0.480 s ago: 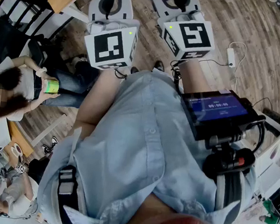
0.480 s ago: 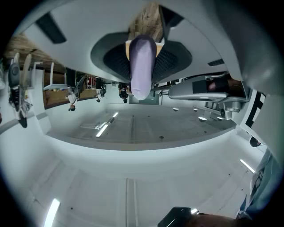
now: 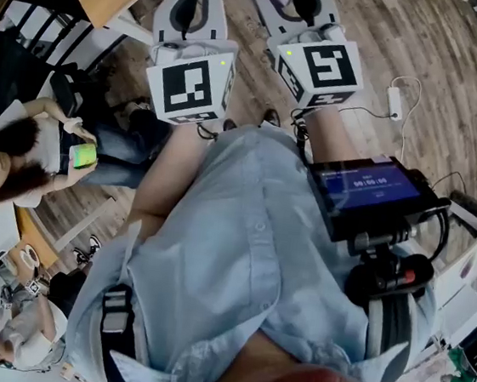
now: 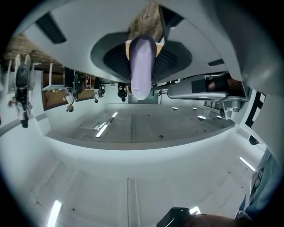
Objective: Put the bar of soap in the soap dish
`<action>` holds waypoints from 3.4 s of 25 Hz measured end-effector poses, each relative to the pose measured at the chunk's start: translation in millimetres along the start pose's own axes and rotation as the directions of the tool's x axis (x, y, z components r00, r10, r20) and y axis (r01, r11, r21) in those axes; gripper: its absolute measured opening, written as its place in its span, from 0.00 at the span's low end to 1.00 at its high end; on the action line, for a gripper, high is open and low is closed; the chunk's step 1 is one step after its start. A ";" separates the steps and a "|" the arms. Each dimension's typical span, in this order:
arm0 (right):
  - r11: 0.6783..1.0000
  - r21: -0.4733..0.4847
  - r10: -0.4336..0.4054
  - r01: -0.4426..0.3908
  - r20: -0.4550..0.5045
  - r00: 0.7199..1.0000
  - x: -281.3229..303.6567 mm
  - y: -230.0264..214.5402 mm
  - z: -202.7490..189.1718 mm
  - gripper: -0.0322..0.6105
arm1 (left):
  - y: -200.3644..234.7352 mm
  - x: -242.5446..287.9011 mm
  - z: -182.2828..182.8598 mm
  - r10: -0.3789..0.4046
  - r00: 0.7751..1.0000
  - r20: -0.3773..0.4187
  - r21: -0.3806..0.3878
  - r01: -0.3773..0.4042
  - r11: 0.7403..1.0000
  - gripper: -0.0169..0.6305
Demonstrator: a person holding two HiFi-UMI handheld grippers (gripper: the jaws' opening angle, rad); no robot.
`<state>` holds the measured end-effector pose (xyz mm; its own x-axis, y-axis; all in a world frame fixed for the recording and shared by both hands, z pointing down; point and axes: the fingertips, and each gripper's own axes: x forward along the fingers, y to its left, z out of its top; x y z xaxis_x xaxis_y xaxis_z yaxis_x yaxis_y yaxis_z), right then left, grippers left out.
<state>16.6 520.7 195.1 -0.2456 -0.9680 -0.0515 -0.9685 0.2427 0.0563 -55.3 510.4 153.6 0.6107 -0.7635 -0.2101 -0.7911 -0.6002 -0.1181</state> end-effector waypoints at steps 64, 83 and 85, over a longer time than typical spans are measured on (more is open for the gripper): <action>0.997 0.046 0.059 -0.060 0.016 0.998 319.4 -112.4 -24.3 0.30 | 186.2 275.8 -115.5 0.025 0.998 -0.050 -0.086 -0.029 0.996 0.04; 0.983 0.126 0.133 -0.135 0.023 0.991 457.6 -248.4 -57.0 0.30 | 192.9 463.8 -167.9 0.061 0.989 -0.133 0.019 -0.059 0.998 0.04; 0.980 0.128 0.149 -0.152 0.030 0.988 475.7 -264.0 -56.3 0.30 | 194.1 488.2 -170.4 0.068 0.989 -0.132 0.029 -0.064 0.998 0.04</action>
<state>157.8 -7.4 212.0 -0.3882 -0.9187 -0.0726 -0.9174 0.3927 -0.0647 95.5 -19.4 193.4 0.5552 -0.8271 -0.0874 -0.8294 -0.5428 -0.1322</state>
